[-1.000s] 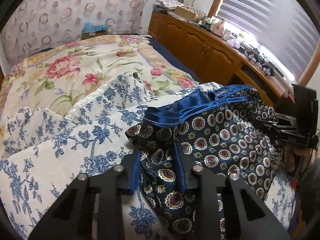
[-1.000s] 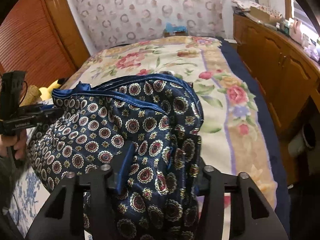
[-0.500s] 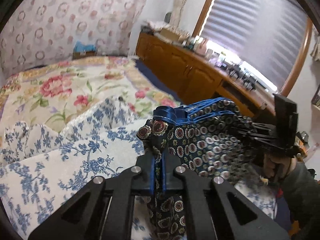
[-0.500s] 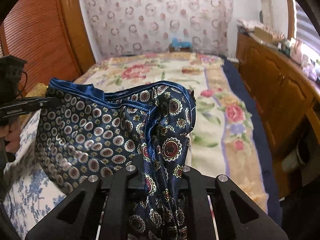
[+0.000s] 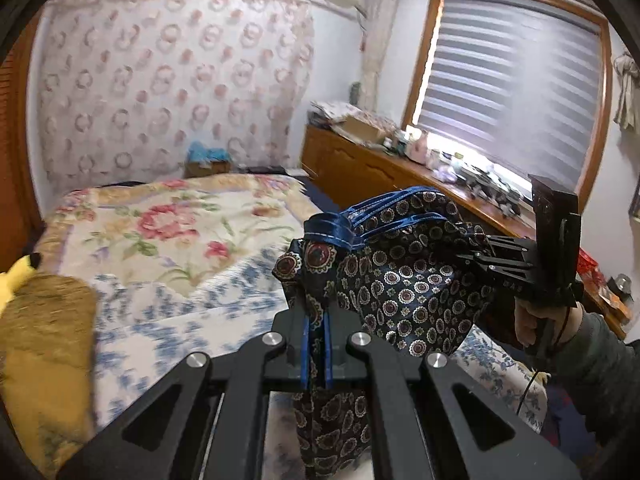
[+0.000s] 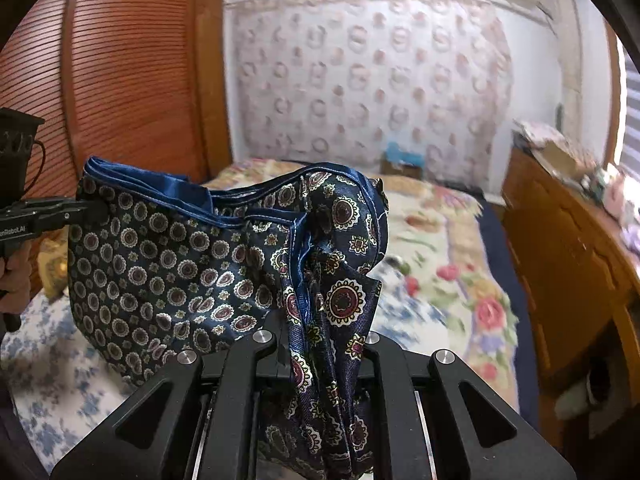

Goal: Fold small clothes
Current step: 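Lift the folded shirt bundle with both grippers and carry it toward the yellow plush toy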

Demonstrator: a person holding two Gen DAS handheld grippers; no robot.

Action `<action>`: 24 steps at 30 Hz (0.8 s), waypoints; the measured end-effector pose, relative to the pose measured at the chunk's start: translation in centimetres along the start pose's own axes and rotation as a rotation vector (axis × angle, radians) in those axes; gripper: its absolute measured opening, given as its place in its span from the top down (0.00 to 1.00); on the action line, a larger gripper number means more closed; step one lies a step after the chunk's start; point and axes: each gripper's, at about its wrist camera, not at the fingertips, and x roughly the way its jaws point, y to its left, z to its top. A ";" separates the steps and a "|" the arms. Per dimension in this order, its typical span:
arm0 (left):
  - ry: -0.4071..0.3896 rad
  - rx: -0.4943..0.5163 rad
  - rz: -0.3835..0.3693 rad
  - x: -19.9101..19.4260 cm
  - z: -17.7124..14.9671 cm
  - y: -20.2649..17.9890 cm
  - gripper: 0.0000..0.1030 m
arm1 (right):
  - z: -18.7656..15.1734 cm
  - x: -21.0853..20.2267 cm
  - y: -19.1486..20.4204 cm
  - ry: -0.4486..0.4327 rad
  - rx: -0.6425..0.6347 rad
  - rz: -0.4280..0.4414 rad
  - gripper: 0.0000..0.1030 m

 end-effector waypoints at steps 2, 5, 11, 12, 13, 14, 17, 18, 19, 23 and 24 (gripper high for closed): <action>-0.021 -0.015 0.030 -2.1 -0.5 1.5 0.98 | 1.2 0.5 1.7 -0.012 -0.030 0.029 0.91; -0.054 -0.045 0.087 -5.8 -1.5 4.2 0.98 | 3.3 1.7 4.8 -0.027 -0.084 0.078 0.91; -0.113 -0.111 0.214 -11.6 -4.5 9.8 0.98 | 7.8 5.4 12.1 -0.054 -0.198 0.181 0.91; -0.120 -0.121 0.234 -12.2 -5.0 10.6 0.98 | 8.8 6.2 13.6 -0.060 -0.211 0.201 0.91; -0.132 -0.137 0.258 -13.0 -5.6 11.6 0.98 | 9.5 7.0 15.1 -0.067 -0.230 0.219 0.91; -0.142 -0.157 0.275 -13.6 -6.2 12.6 0.98 | 10.0 7.6 16.5 -0.073 -0.251 0.230 0.91; -0.187 -0.218 0.312 -14.8 -7.5 15.1 0.98 | 12.1 10.0 20.7 -0.077 -0.315 0.268 0.91; -0.199 -0.242 0.322 -15.3 -8.0 16.1 0.98 | 12.9 11.0 22.3 -0.071 -0.337 0.288 0.91; -0.202 -0.256 0.327 -15.6 -8.6 16.6 0.98 | 13.6 12.0 23.5 -0.067 -0.356 0.302 0.91; -0.193 -0.320 0.370 -16.2 -10.9 19.5 0.98 | 15.5 16.3 27.8 -0.045 -0.433 0.338 0.91; -0.186 -0.336 0.386 -16.1 -11.5 20.1 0.98 | 15.9 17.6 29.0 -0.037 -0.453 0.353 0.91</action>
